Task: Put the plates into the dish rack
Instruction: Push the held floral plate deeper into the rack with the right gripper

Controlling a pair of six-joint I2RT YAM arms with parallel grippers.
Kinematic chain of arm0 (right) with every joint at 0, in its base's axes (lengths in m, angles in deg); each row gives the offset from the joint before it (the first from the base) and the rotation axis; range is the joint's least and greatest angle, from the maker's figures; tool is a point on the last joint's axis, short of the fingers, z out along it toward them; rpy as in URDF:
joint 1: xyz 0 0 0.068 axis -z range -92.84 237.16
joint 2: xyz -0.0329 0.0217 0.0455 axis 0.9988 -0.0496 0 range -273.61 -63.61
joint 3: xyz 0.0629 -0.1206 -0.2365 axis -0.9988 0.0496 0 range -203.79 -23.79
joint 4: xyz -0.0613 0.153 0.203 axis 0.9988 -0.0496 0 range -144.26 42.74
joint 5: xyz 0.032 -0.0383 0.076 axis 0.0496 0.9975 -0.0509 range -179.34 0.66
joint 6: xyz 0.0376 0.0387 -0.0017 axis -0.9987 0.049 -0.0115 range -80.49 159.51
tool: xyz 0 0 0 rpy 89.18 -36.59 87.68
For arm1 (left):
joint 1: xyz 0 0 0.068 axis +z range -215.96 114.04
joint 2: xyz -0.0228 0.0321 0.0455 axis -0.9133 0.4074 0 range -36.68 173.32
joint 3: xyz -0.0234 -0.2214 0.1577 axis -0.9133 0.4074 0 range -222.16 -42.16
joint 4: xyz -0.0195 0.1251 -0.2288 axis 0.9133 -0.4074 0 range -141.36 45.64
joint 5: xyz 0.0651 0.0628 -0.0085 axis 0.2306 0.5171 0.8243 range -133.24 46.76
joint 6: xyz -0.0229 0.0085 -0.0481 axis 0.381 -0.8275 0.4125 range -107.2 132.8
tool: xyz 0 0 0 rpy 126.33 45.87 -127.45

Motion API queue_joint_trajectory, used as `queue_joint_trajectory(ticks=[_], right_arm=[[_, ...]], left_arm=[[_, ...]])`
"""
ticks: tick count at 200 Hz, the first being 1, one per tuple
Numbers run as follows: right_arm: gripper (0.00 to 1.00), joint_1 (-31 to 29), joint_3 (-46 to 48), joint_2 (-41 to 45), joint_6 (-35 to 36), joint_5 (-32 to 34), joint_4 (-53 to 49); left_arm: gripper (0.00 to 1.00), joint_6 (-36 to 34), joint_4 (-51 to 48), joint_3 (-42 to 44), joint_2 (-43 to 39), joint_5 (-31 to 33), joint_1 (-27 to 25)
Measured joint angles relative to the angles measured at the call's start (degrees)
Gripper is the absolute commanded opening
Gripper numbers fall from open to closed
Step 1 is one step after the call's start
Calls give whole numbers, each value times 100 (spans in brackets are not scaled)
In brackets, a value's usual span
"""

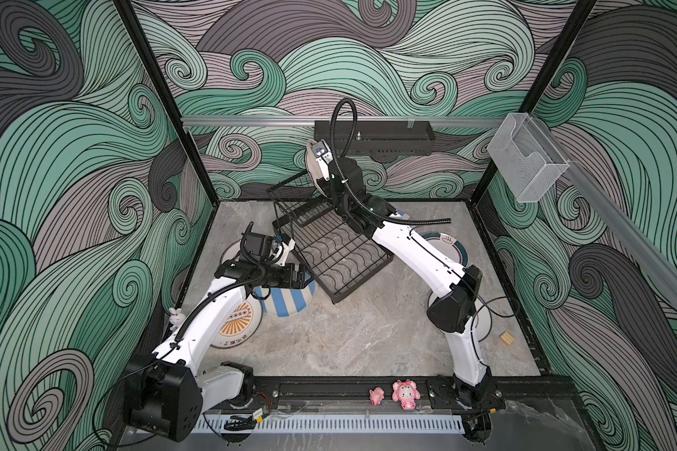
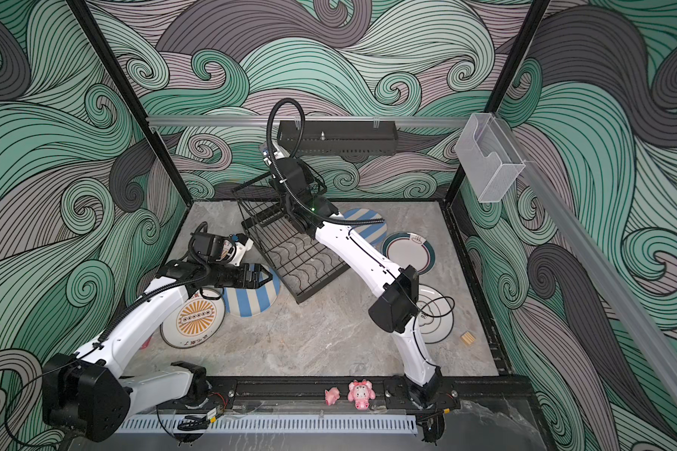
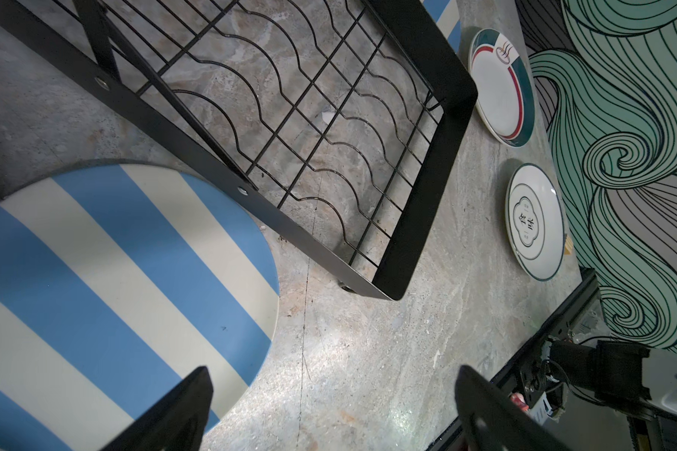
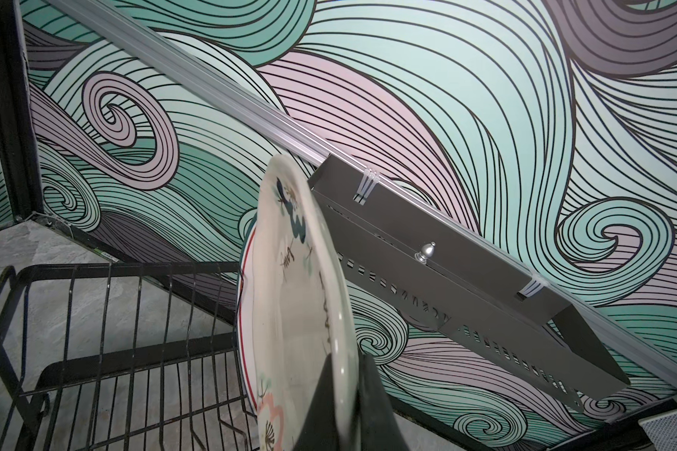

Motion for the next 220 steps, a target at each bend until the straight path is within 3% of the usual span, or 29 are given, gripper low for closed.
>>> queue_joint_trajectory(ticks=[220], right_arm=[[0,195,184,-238,-555,-435,181]], left_arm=[[98,0,2,0,50,-92,0]])
